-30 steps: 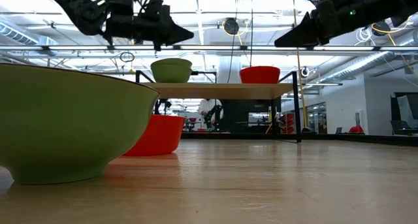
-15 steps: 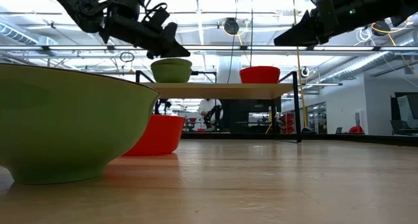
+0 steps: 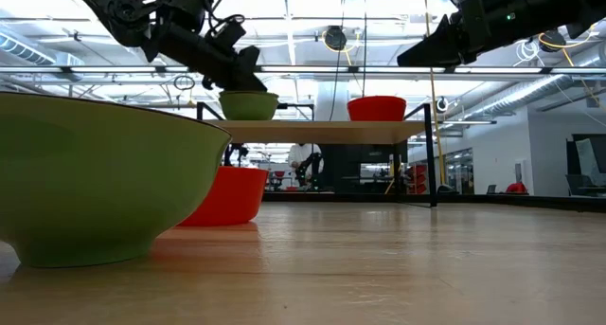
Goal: Pick & Place Mini bowls
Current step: Stack the white patterned bowl on the white patterned bowls on the shelf
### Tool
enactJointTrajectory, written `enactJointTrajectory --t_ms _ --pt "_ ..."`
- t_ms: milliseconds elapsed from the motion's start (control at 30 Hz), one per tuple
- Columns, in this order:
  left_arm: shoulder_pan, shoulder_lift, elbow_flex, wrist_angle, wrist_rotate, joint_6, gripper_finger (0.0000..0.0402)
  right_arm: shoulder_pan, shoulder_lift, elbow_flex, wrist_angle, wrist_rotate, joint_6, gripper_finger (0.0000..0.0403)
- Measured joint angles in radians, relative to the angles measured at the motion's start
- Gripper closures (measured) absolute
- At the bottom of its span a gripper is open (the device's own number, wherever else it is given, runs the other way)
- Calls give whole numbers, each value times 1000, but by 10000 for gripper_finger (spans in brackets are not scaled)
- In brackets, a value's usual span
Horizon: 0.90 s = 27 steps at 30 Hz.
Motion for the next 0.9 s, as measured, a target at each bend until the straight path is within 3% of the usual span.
enactJointTrajectory --t_ms 233,433,633,800,900 --pt "1 -6 0 6 -1 0 400 0 0 0 0 0 0 287" --pt "2 -53 12 55 -70 69 399 0 0 0 0 0 0 287" --pt "110 -104 33 -35 -91 109 400 0 0 0 -7 0 0 287" --pt "270 -89 33 -48 156 24 400 0 0 0 -10 -1 -1 287" --pt "317 -66 33 -56 216 -15 400 0 0 0 -10 -1 -2 287"
